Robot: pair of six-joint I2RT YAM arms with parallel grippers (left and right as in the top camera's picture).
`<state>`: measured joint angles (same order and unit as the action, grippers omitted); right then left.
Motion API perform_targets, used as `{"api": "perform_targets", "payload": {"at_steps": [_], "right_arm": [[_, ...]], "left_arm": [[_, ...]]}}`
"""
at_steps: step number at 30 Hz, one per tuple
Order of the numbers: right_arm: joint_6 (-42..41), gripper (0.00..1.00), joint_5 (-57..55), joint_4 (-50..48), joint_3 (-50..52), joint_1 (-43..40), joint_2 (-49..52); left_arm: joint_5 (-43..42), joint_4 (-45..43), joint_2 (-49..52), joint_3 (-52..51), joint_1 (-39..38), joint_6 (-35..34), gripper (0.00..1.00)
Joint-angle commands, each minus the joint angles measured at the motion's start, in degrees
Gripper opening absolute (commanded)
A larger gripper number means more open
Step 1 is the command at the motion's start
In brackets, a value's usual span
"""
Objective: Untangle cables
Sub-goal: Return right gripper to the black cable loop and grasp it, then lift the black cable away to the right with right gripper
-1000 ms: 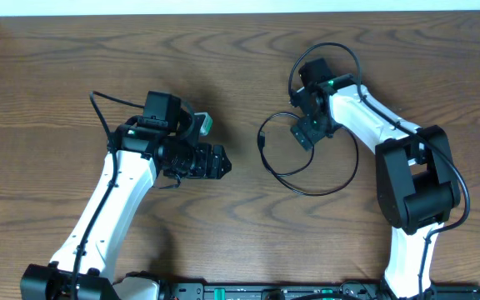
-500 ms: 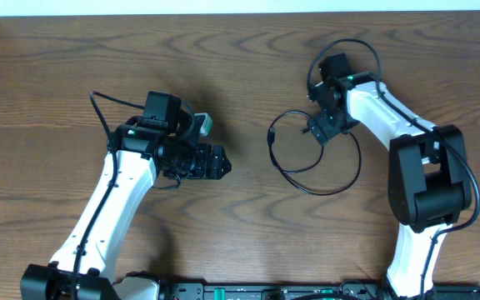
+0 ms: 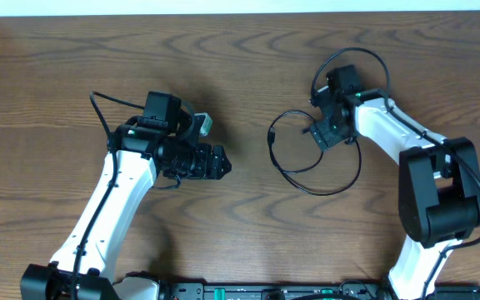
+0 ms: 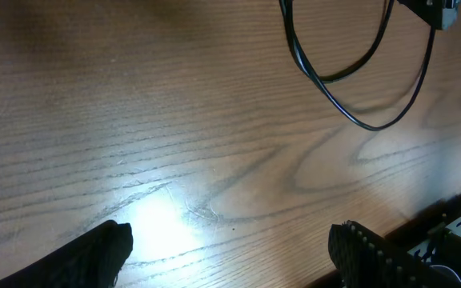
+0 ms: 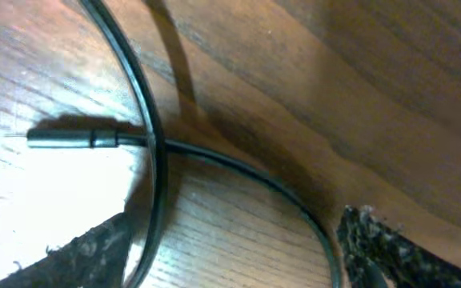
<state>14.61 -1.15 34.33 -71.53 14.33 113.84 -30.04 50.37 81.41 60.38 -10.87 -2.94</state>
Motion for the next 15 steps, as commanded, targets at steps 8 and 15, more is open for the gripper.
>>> {"api": "perform_targets", "payload": {"at_steps": [8,15], "right_arm": [[-0.90,0.28,-3.17,-1.60,9.35,-1.22,6.49],[-3.72,0.01,-3.15,-2.51,9.35,-1.20,6.49]], "left_arm": [[0.26,0.17,-0.72,1.51,0.17,0.74,0.84],[0.28,0.15,-0.72,1.51,0.20,0.74,0.84]]}}
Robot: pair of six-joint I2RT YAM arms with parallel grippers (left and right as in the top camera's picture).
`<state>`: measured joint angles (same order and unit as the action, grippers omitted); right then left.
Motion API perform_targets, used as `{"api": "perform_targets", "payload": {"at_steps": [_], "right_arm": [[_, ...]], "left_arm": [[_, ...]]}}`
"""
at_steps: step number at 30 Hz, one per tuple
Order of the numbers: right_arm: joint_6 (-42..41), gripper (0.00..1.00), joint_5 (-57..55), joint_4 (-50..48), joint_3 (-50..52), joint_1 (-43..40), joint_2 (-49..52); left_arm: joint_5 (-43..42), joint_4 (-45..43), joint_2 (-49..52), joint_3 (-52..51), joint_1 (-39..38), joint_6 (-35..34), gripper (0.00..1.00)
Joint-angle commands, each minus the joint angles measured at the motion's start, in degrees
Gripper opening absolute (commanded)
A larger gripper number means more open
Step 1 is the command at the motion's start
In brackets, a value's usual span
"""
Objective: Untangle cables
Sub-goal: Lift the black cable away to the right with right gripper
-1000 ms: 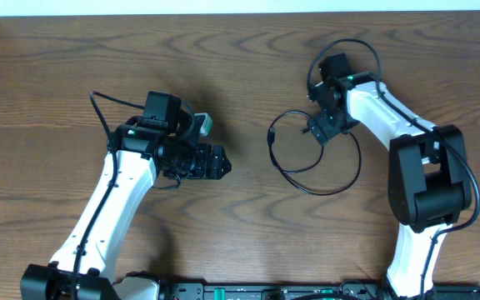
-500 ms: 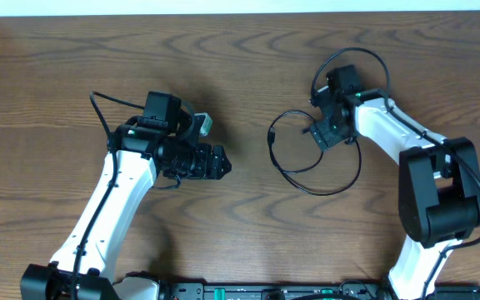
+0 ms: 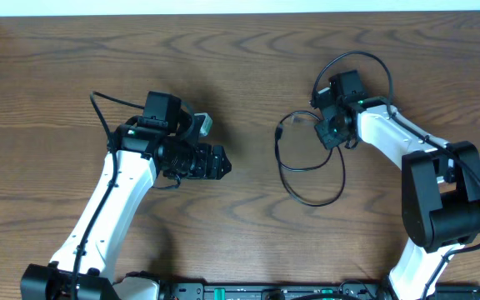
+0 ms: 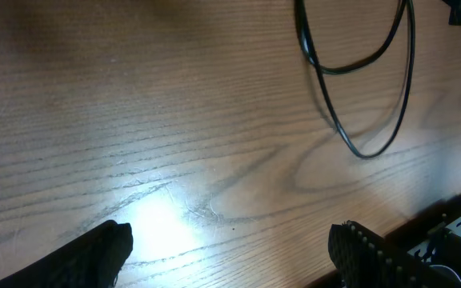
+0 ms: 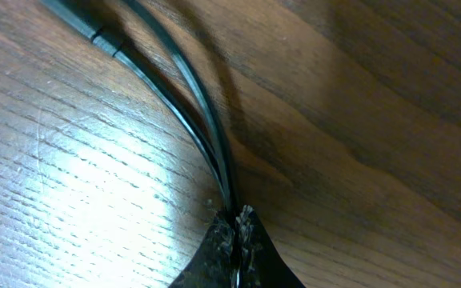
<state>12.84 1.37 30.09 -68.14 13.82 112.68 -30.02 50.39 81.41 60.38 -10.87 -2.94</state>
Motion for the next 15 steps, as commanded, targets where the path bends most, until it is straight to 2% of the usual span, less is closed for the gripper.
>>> {"api": "perform_targets", "payload": {"at_steps": [1,5,8,15], "right_arm": [[-3.39,0.01,-5.64,1.36,5.97,-0.63,7.65],[-9.31,0.01,-5.68,0.39,5.03,-0.55,7.56],[-12.70,0.01,-5.66,3.37,1.44,-0.55,6.78],[-13.51,0.01,-5.29,21.14,-19.58,-0.44,0.28]], "left_arm": [[0.26,0.13,-0.72,1.51,0.20,0.74,0.84],[0.26,0.15,-0.72,1.51,0.20,0.74,0.84],[0.26,0.13,-0.72,1.51,0.20,0.74,0.84],[0.28,0.11,-0.72,1.51,0.20,0.76,0.84]]}}
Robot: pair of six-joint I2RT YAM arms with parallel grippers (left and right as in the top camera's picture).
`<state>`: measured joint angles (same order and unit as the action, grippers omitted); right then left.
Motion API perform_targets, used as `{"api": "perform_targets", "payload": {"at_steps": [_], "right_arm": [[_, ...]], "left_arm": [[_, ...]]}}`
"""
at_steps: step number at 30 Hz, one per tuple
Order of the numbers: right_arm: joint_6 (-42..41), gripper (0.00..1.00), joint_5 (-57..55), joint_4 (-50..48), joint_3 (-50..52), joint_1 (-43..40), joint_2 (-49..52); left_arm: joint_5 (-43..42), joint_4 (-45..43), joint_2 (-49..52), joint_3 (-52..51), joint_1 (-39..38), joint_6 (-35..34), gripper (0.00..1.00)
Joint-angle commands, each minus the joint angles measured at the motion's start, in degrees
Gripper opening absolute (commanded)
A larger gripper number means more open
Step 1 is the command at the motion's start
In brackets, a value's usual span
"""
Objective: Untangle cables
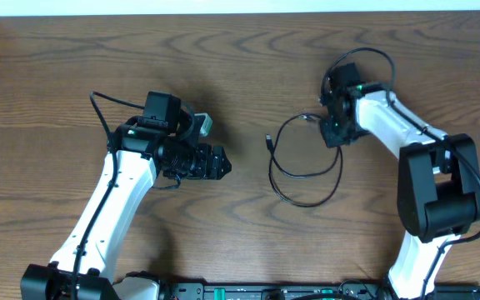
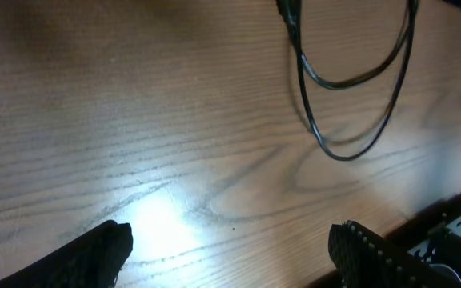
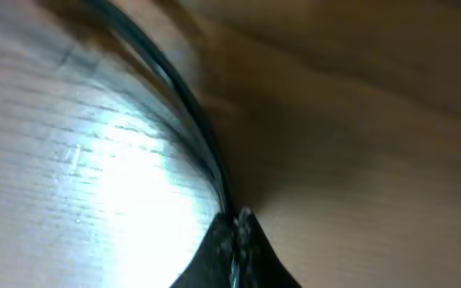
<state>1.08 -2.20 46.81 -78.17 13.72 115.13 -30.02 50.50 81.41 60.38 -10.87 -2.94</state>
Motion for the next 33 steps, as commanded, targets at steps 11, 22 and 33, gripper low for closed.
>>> {"api": "perform_targets", "payload": {"at_steps": [11,22,33], "right_arm": [[2.43,0.01,-6.97,20.11,-39.67,-5.92,-8.04],[4.26,0.01,-16.33,21.97,-54.14,-27.02,-9.18],[-18.03,0.01,-5.53,6.47,-54.42,-53.35,-9.16]], "left_arm": [[0.31,0.02,-0.72,1.46,0.20,0.76,0.84],[0.31,0.04,-0.72,1.46,0.20,0.76,0.84],[0.31,0.44,-0.72,0.48,0.20,0.76,0.84]]}}
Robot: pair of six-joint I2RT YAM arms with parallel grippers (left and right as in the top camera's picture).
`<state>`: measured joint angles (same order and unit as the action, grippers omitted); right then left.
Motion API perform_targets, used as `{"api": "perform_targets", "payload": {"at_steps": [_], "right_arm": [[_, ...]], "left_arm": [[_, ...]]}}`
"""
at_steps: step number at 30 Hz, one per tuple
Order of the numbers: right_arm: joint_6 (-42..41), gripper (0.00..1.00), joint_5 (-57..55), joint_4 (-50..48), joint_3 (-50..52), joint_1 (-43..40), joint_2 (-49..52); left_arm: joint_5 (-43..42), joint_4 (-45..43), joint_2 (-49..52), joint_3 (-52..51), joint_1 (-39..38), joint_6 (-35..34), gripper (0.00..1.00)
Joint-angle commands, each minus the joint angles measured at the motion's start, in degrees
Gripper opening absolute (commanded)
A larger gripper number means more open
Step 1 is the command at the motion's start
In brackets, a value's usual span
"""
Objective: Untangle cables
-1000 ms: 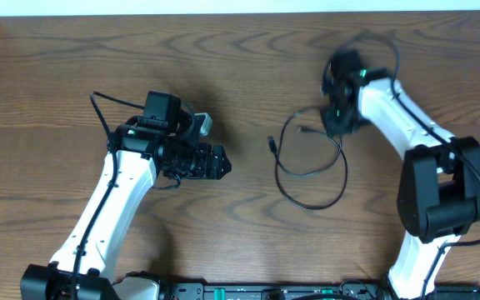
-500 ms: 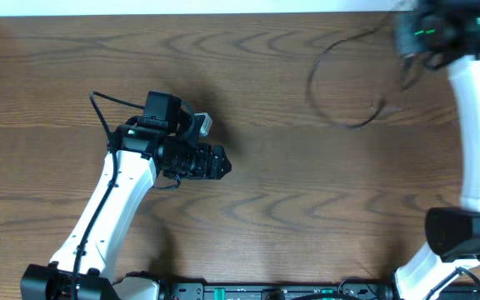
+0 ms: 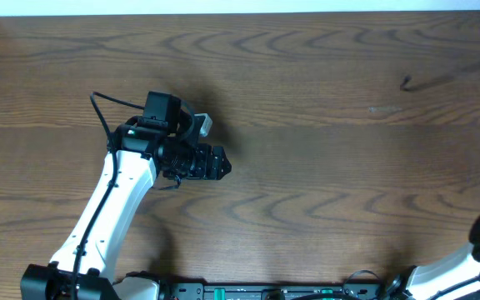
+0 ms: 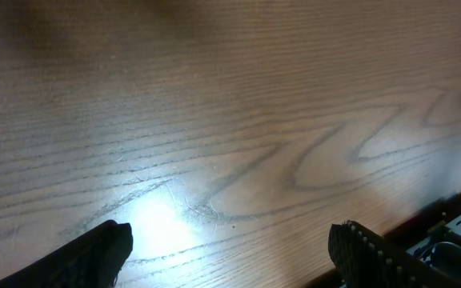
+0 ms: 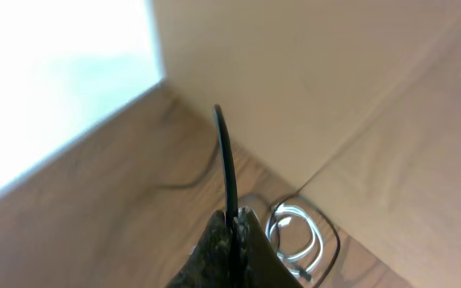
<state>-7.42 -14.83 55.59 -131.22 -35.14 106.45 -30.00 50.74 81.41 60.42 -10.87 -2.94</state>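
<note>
A thin black cable (image 5: 224, 160) sticks up from my right gripper (image 5: 232, 220), which is shut on it; the rest of this cable is hidden. The overhead view shows only the right arm's base, not the gripper. No cable lies on the brown table (image 3: 323, 167) there, only a thin dark streak (image 3: 427, 81) at the far right. My left gripper (image 3: 219, 164) hovers left of centre. It is open, its fingertips (image 4: 94, 254) wide apart over bare wood.
Past my right gripper, a coil of white and black cables (image 5: 298, 232) lies on a wooden surface beside a beige wall (image 5: 334, 80). The table's far edge (image 3: 240, 12) runs along the top of the overhead view.
My right arm has left the middle-right of the table and is out of the overhead view. The black cable loops are gone from the table. My right gripper holds the cable over another spot.
My right gripper stood open over a crossing of the black cable's loops. Then it was shut on the cable and the loops had shifted and narrowed. Now cable and gripper are away from the table's middle. My left arm stayed still and open throughout.
</note>
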Motion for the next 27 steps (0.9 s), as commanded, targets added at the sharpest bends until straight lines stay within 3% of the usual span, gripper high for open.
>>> {"api": "perform_targets", "payload": {"at_steps": [1,7,16,27], "right_arm": [[-12.24,0.01,11.39,-4.57,-1.38,-6.99,-0.48],[-20.24,0.01,28.24,-12.74,-1.38,-17.27,-0.48],[-18.69,0.01,21.14,-4.33,3.28,-18.86,0.11],[-18.82,0.01,20.31,-11.08,21.57,-18.08,5.53]], "left_arm": [[0.28,0.22,-0.72,0.44,0.20,0.76,0.84],[0.28,0.13,-0.72,0.44,0.17,0.76,0.84],[0.24,-0.20,-0.72,0.44,0.17,0.50,0.84],[0.24,-0.17,-0.72,0.44,0.17,0.50,0.85]]}}
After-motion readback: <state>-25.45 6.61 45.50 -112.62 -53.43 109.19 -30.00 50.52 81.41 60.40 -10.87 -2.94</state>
